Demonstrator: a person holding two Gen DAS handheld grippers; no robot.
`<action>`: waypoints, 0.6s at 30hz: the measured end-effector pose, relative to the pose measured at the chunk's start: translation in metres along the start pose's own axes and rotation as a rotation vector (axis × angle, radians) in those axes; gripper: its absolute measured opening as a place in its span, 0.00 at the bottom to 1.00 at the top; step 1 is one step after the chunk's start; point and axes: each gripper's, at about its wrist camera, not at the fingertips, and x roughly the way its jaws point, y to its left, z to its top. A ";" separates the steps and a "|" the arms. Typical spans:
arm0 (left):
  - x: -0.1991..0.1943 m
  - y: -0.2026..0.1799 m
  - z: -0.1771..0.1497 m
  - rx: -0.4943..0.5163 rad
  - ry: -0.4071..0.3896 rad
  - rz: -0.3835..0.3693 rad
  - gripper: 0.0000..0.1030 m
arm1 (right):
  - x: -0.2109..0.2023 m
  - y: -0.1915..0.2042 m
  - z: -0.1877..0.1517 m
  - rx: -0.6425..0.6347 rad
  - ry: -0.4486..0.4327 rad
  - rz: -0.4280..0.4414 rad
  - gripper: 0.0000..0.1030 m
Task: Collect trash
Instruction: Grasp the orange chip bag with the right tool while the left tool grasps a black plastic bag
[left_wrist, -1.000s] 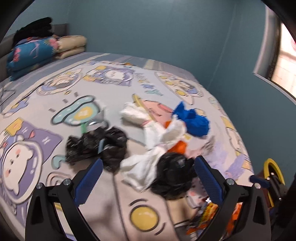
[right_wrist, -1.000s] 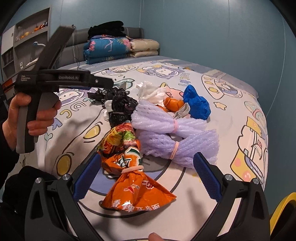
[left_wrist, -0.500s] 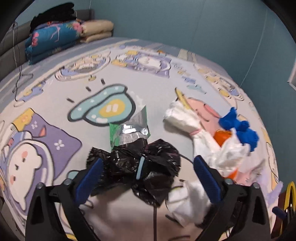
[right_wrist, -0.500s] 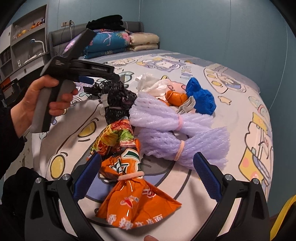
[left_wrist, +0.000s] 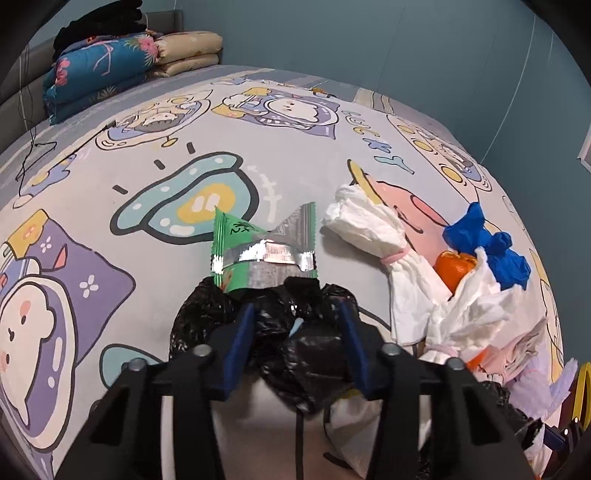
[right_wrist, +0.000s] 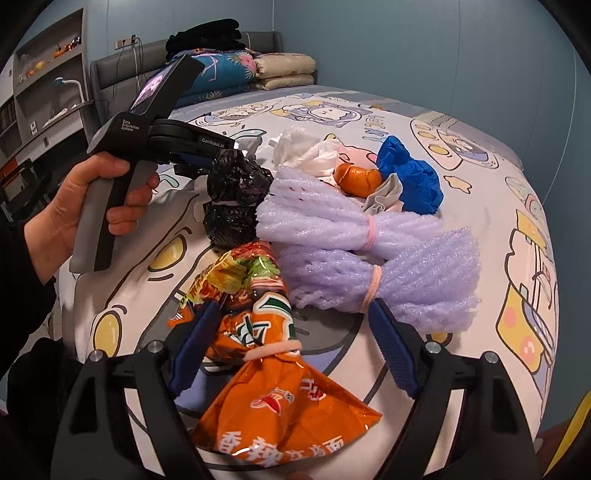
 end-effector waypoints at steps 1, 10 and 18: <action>-0.002 -0.001 -0.001 0.003 -0.002 -0.007 0.38 | -0.001 0.001 -0.001 -0.004 0.000 0.000 0.74; -0.015 0.007 -0.027 -0.016 0.015 -0.046 0.35 | 0.001 0.000 -0.005 0.008 0.036 0.015 0.66; -0.014 0.005 -0.029 -0.027 0.006 -0.061 0.13 | -0.001 0.000 -0.004 0.039 0.060 0.077 0.36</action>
